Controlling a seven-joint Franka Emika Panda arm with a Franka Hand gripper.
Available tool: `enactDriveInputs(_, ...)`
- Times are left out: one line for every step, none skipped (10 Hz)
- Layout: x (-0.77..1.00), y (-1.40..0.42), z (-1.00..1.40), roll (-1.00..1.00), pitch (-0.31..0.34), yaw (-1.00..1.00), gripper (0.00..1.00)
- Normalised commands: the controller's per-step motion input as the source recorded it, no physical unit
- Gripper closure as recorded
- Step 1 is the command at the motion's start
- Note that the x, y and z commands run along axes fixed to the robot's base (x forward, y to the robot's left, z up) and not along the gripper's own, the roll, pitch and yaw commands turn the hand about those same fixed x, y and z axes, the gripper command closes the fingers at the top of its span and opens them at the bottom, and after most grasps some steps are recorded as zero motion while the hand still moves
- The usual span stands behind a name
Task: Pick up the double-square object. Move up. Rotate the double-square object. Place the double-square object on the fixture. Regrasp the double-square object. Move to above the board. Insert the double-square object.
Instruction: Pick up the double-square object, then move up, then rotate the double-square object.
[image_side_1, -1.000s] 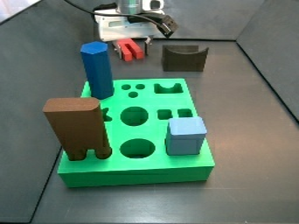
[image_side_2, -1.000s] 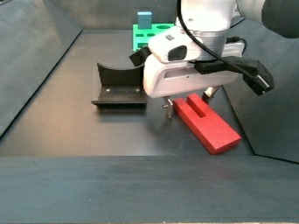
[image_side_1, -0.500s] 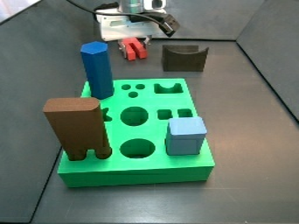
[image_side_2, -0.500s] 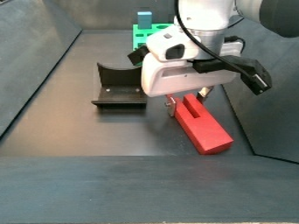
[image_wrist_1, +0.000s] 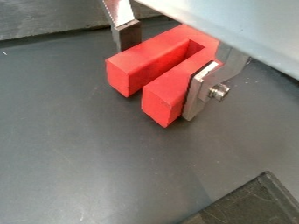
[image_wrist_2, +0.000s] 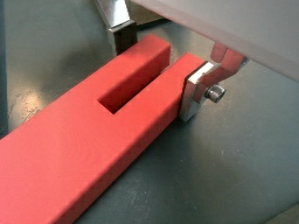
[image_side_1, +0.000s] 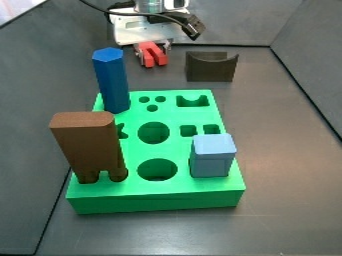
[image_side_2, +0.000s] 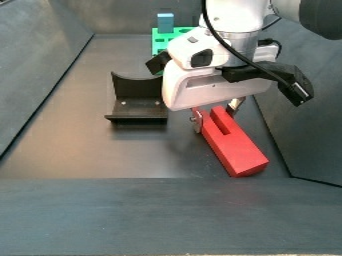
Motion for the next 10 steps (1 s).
enactDriveInputs(0.0, 0.0, 0.0, 0.0, 0.0, 0.0, 1.0)
enactDriveInputs(0.0, 0.0, 0.83, 0.0, 0.0, 0.0, 1.0)
enactDriveInputs(-0.05, -0.01, 0.74, 0.0, 0.045, -0.02, 1.0)
enactDriveInputs(-0.07, -0.01, 0.67, 0.0, 0.065, -0.02, 1.0)
enactDriveInputs(-0.04, -0.01, 0.51, 0.03, 0.074, -0.02, 1.0)
enactDriveInputs(-0.03, -0.01, 0.38, 0.04, 0.081, -0.02, 1.0)
enactDriveInputs(-0.03, 0.0, 0.19, 0.07, 0.082, -0.02, 1.0)
enactDriveInputs(0.0, -0.2, 0.83, 0.0, 0.0, 0.0, 1.0)
enactDriveInputs(-0.01, -0.18, 0.71, 0.02, -0.001, 0.01, 1.0)
enactDriveInputs(-0.02, -0.13, 0.64, 0.03, 0.002, 0.02, 1.0)
